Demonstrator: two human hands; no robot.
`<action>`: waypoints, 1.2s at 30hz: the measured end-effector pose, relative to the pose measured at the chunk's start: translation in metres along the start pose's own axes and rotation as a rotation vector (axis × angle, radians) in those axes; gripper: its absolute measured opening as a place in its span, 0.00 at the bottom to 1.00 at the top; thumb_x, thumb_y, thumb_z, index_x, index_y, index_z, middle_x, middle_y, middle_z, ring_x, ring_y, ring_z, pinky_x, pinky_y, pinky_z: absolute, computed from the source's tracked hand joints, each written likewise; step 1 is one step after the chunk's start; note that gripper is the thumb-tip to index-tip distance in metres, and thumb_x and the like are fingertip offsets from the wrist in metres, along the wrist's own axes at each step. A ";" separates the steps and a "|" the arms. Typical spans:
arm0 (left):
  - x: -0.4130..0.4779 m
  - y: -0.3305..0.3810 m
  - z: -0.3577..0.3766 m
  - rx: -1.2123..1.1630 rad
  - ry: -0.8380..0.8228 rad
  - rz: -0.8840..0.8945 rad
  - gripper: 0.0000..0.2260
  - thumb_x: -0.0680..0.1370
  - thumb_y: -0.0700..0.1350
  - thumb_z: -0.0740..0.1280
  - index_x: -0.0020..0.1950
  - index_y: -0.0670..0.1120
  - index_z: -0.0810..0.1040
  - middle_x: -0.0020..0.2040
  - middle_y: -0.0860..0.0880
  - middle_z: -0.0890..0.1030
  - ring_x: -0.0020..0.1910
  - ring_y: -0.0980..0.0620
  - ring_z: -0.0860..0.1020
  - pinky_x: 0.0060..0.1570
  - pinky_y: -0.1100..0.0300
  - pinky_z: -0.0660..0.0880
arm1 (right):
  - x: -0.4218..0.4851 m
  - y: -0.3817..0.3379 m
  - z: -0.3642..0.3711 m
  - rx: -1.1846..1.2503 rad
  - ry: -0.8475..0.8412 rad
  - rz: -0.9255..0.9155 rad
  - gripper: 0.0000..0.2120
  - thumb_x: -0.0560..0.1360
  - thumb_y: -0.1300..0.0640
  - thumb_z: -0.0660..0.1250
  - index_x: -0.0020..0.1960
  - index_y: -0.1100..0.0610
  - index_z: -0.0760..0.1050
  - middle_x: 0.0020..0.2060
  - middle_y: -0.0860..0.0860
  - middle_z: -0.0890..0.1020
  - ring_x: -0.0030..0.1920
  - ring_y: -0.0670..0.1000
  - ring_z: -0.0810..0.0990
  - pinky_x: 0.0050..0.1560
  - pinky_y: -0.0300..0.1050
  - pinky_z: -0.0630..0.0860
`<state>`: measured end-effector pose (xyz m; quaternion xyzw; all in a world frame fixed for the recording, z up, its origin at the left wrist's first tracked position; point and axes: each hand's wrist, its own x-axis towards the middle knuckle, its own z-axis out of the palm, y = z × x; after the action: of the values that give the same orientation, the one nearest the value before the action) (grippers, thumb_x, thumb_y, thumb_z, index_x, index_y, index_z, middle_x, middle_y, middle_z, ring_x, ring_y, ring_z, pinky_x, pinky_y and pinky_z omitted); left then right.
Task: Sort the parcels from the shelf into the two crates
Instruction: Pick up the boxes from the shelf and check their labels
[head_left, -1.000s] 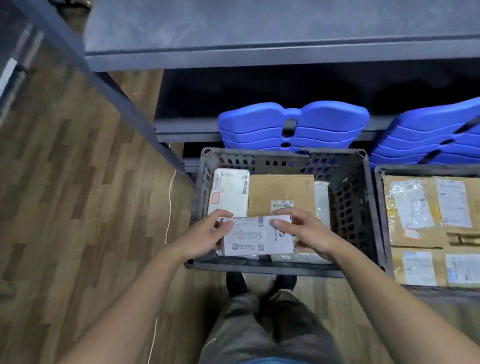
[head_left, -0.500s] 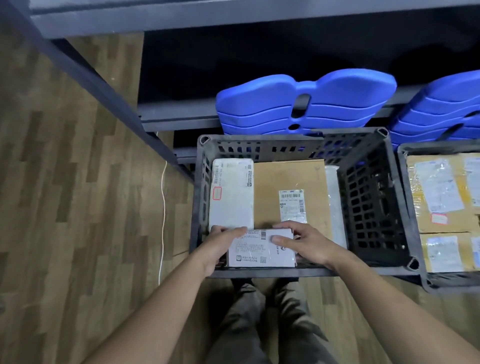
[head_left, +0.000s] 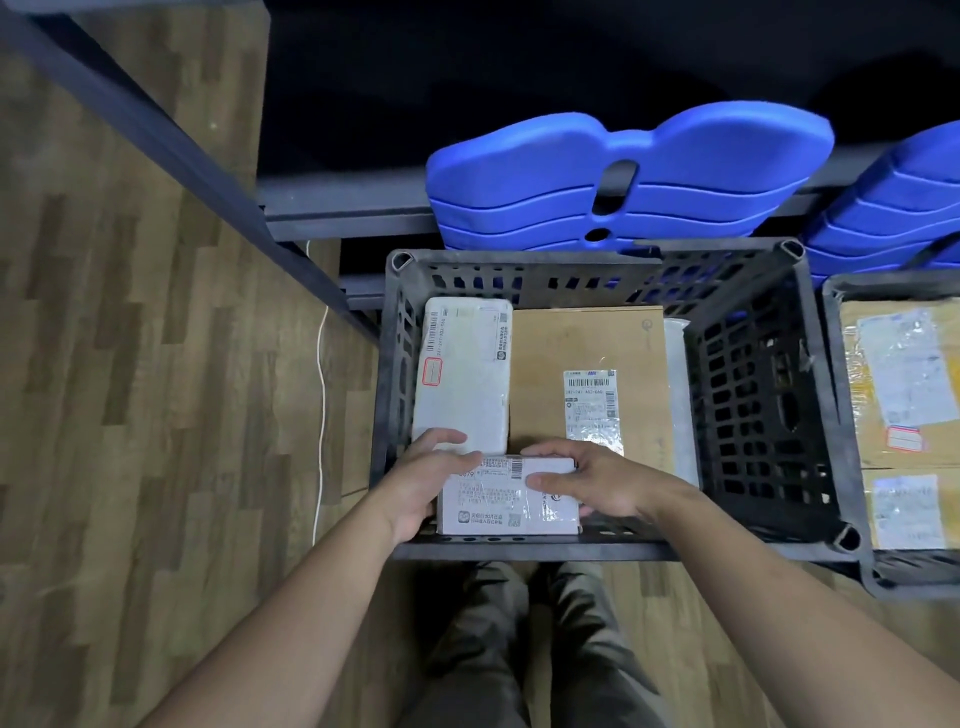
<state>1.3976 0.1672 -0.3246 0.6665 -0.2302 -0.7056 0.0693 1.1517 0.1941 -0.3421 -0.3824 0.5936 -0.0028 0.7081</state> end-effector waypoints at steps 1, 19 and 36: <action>0.001 0.000 0.000 -0.001 0.001 -0.001 0.13 0.79 0.43 0.74 0.61 0.52 0.78 0.55 0.45 0.86 0.59 0.44 0.82 0.56 0.50 0.72 | -0.001 -0.002 0.000 -0.005 -0.003 0.002 0.17 0.70 0.33 0.73 0.58 0.26 0.76 0.61 0.50 0.84 0.61 0.55 0.82 0.55 0.45 0.81; 0.015 0.002 0.008 -0.183 0.158 -0.070 0.13 0.81 0.51 0.70 0.61 0.44 0.79 0.58 0.39 0.83 0.57 0.42 0.82 0.57 0.52 0.77 | -0.008 0.008 -0.052 0.009 0.045 -0.006 0.26 0.65 0.41 0.83 0.62 0.38 0.83 0.70 0.39 0.74 0.69 0.45 0.71 0.72 0.42 0.66; 0.016 -0.017 0.010 -0.173 0.198 -0.010 0.07 0.81 0.47 0.71 0.57 0.49 0.80 0.63 0.43 0.80 0.62 0.45 0.80 0.68 0.50 0.74 | 0.014 0.035 -0.043 -0.293 0.090 0.132 0.43 0.63 0.24 0.74 0.73 0.42 0.72 0.71 0.50 0.61 0.73 0.54 0.67 0.79 0.54 0.64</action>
<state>1.3896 0.1785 -0.3462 0.7255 -0.1571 -0.6540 0.1454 1.1042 0.1893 -0.3733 -0.4412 0.6427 0.1130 0.6161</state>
